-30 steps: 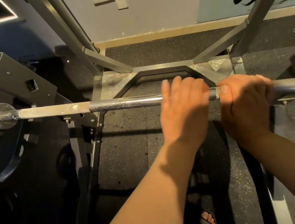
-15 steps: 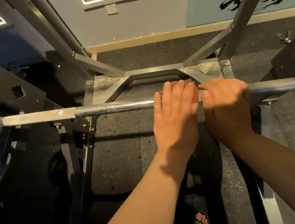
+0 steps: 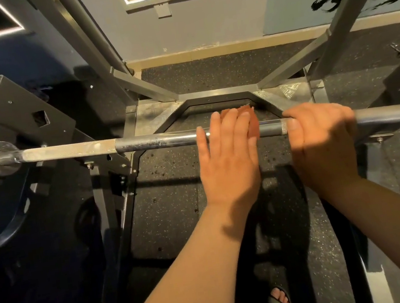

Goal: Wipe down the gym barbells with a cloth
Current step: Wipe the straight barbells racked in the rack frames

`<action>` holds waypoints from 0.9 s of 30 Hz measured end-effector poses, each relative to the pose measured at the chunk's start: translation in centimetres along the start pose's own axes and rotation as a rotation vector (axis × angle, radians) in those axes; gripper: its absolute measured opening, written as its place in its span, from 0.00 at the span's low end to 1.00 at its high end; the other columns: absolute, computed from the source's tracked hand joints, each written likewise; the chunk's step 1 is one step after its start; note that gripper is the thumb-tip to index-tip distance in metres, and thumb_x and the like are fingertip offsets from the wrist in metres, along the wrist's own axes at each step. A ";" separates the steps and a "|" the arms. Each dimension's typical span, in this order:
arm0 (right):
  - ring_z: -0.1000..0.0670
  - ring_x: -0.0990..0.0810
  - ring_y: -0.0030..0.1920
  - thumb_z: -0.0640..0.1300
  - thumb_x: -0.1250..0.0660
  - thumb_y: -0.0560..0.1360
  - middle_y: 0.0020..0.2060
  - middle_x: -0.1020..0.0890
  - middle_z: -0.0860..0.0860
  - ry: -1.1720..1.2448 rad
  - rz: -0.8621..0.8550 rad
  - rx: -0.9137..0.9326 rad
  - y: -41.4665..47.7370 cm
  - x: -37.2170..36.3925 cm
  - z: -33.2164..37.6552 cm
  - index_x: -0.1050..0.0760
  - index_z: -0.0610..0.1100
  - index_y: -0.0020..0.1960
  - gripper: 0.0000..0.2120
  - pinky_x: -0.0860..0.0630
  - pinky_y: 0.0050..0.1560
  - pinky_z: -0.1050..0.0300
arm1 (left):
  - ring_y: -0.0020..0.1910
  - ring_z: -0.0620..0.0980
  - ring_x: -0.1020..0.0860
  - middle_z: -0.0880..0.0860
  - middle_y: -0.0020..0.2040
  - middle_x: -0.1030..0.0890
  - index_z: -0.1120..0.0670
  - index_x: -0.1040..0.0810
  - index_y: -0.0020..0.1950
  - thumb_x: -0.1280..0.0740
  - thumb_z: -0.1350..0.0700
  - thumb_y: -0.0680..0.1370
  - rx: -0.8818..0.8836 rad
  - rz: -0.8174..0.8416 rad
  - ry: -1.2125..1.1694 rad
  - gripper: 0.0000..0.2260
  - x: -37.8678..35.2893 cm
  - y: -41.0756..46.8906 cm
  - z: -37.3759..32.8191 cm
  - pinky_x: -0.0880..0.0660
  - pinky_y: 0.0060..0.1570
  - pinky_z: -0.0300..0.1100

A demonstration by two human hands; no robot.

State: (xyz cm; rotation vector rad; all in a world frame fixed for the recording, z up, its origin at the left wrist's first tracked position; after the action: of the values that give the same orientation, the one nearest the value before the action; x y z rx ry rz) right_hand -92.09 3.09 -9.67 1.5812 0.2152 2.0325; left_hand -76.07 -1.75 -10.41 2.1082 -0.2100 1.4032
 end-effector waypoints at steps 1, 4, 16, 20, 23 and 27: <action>0.44 0.23 0.51 0.45 0.50 0.86 0.48 0.20 0.44 0.011 0.003 -0.011 -0.1 -0.1 0.1 0.22 0.40 0.57 0.18 0.33 0.58 0.44 | 0.80 0.55 0.42 0.51 0.77 0.32 0.52 0.34 0.77 0.48 0.51 0.85 0.060 -0.015 -0.013 0.21 0.3 0.4 0.4 0.60 0.80 0.54; 0.45 0.25 0.52 0.45 0.49 0.86 0.47 0.21 0.45 0.038 0.000 -0.033 0.0 0.0 0.6 0.23 0.42 0.56 0.16 0.34 0.59 0.43 | 0.77 0.55 0.36 0.53 0.70 0.26 0.55 0.27 0.70 0.47 0.53 0.85 0.252 -0.023 -0.110 0.17 0.9 1.8 -1.2 0.59 0.80 0.55; 0.40 0.24 0.53 0.44 0.51 0.86 0.50 0.20 0.43 -0.143 0.015 0.037 -0.1 -1.0 1.5 0.23 0.41 0.58 0.18 0.33 0.60 0.41 | 0.76 0.55 0.35 0.51 0.67 0.25 0.53 0.26 0.67 0.50 0.51 0.84 0.263 -0.071 -0.044 0.18 2.2 1.3 4.3 0.56 0.80 0.57; 0.43 0.24 0.67 0.46 0.50 0.87 0.61 0.18 0.43 -0.090 -0.012 0.074 0.1 -1.8 3.5 0.22 0.40 0.63 0.20 0.41 0.75 0.39 | 0.77 0.59 0.36 0.56 0.66 0.24 0.58 0.24 0.63 0.47 0.53 0.84 0.358 -0.119 -0.153 0.17 0.9 2.1 0.7 0.58 0.80 0.55; 0.43 0.25 0.70 0.48 0.49 0.87 0.65 0.19 0.44 -0.137 -0.008 0.177 0.8 -2.7 5.5 0.22 0.41 0.65 0.20 0.36 0.73 0.36 | 0.77 0.58 0.36 0.55 0.68 0.24 0.56 0.24 0.66 0.47 0.51 0.83 0.200 -0.056 -0.129 0.19 0.7 1.7 0.5 0.55 0.80 0.55; 0.44 0.22 0.67 0.48 0.49 0.87 0.63 0.18 0.44 -0.181 -0.007 0.195 1.1 -3.1 5.2 0.21 0.41 0.64 0.20 0.30 0.66 0.40 | 0.80 0.54 0.40 0.51 0.72 0.28 0.52 0.28 0.71 0.51 0.51 0.85 0.167 -0.016 -0.046 0.20 2.0 0.9 4.3 0.55 0.80 0.58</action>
State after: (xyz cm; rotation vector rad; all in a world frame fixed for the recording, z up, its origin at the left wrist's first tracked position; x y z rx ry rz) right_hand -87.08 -0.49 -10.22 1.8691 0.3583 1.8962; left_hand -72.19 -4.49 -9.48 2.2735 -0.0967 1.4069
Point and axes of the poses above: each hand's wrist, its own y-axis towards the middle knuckle, its own x-axis out of the back of the hand, z = x × y, the point moved 1 cm from there along y, towards the middle knuckle
